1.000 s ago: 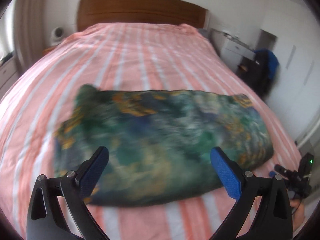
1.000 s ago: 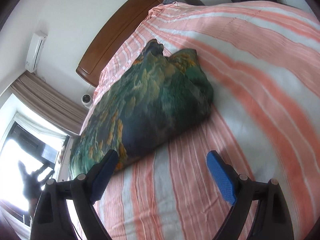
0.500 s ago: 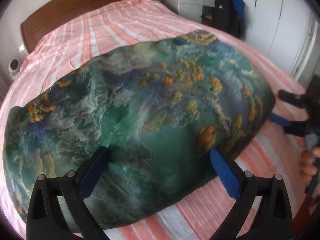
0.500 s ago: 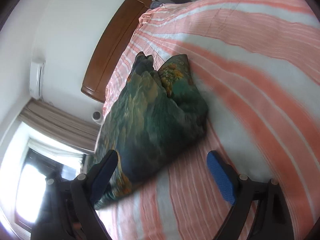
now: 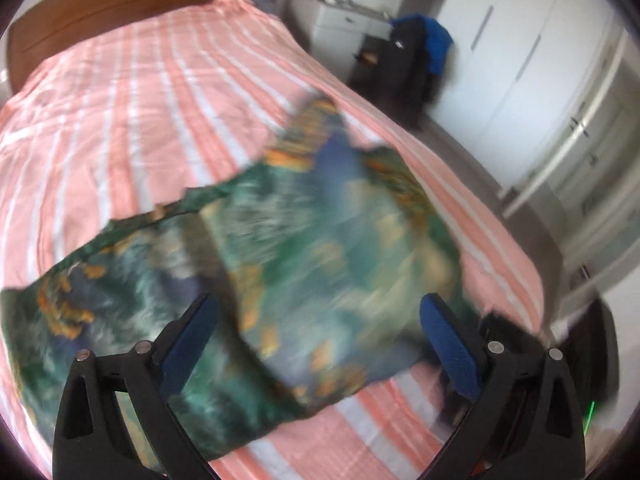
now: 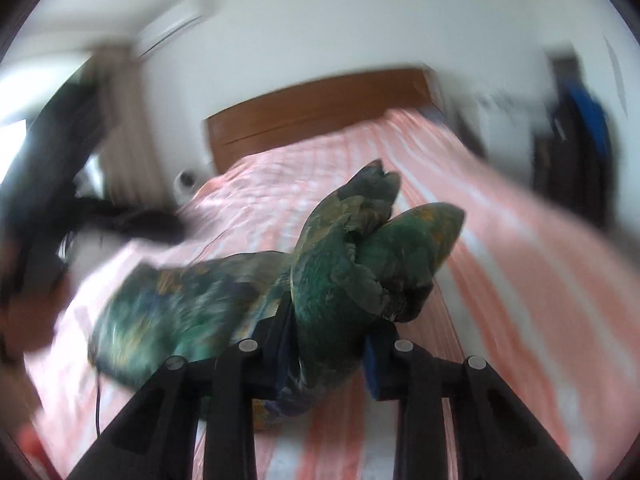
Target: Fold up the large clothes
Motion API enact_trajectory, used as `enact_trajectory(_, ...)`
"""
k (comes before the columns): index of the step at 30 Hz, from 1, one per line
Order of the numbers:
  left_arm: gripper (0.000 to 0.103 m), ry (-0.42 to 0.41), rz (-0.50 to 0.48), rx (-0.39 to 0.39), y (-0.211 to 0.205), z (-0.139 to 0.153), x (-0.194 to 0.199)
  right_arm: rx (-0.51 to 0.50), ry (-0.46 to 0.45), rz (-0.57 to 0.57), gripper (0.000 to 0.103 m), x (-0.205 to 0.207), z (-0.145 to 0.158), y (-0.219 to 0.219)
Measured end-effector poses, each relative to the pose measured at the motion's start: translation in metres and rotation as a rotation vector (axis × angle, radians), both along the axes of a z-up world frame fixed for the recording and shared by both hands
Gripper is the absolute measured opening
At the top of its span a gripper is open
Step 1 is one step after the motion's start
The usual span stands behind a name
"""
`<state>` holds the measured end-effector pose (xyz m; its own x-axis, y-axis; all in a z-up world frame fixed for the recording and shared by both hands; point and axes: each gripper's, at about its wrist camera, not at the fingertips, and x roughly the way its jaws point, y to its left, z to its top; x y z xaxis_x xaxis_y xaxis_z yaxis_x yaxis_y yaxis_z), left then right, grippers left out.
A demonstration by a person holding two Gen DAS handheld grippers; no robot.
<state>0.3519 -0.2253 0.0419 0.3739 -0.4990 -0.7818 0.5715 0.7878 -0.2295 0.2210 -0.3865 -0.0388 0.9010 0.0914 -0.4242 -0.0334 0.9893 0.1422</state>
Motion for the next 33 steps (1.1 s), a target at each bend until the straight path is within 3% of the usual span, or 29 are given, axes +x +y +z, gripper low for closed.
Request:
enact_trajectory(5, 0.101, -0.018, -0.001, 0.051, -0.005, 0.007, -0.005, -0.320, -0.062, 0.156, 0.026, -0.012, 0.007, 0.084)
enact_trajectory(7, 0.101, -0.026, 0.007, 0.131, -0.009, 0.001, -0.007, -0.415, -0.088, 0.196, 0.026, -0.020, 0.001, 0.109)
enact_trajectory(9, 0.100, -0.086, 0.007, 0.269, -0.019, -0.008, -0.017, -0.491, -0.104, 0.224, 0.025, -0.024, -0.003, 0.128)
enact_trajectory(10, 0.088, -0.125, 0.013, 0.329, -0.022, -0.014, -0.022, -0.512, -0.107, 0.236, 0.025, -0.025, -0.005, 0.134)
enact_trajectory(11, 0.051, -0.151, 0.031, 0.367, -0.023, -0.019, -0.024, -0.532, -0.111, 0.248, 0.025, -0.025, -0.007, 0.140)
enact_trajectory(12, 0.044, -0.148, 0.044, 0.360, -0.020, -0.020, -0.025, -0.545, -0.113, 0.254, 0.025, -0.022, -0.008, 0.143)
enact_trajectory(14, 0.031, -0.109, 0.064, 0.282, -0.004, -0.017, -0.020, -0.544, -0.102, 0.270, 0.025, -0.020, -0.009, 0.146)
enact_trajectory(16, 0.029, -0.099, 0.077, 0.229, 0.018, -0.009, -0.013, -0.508, -0.085, 0.283, 0.035, -0.021, -0.006, 0.144)
enact_trajectory(18, 0.029, -0.084, 0.112, 0.161, 0.052, 0.000, -0.003, -0.387, -0.067, 0.339, 0.058, -0.029, 0.007, 0.134)
enact_trajectory(21, 0.029, -0.057, 0.190, 0.032, 0.125, 0.011, 0.015, -0.226, -0.059, 0.354, 0.069, -0.050, 0.022, 0.111)
enact_trajectory(24, 0.029, -0.035, 0.280, -0.058, 0.202, 0.007, 0.018, -0.161, -0.036, 0.338, 0.072, -0.064, 0.020, 0.091)
enact_trajectory(29, 0.029, 0.076, 0.509, -0.167, 0.322, -0.054, 0.016, -0.107, 0.064, 0.309, 0.072, -0.064, -0.008, 0.077)
enact_trajectory(33, 0.031, 0.179, 0.637, -0.280, 0.380, -0.125, -0.002, -0.034, 0.140, 0.323, 0.072, -0.050, -0.021, 0.088)
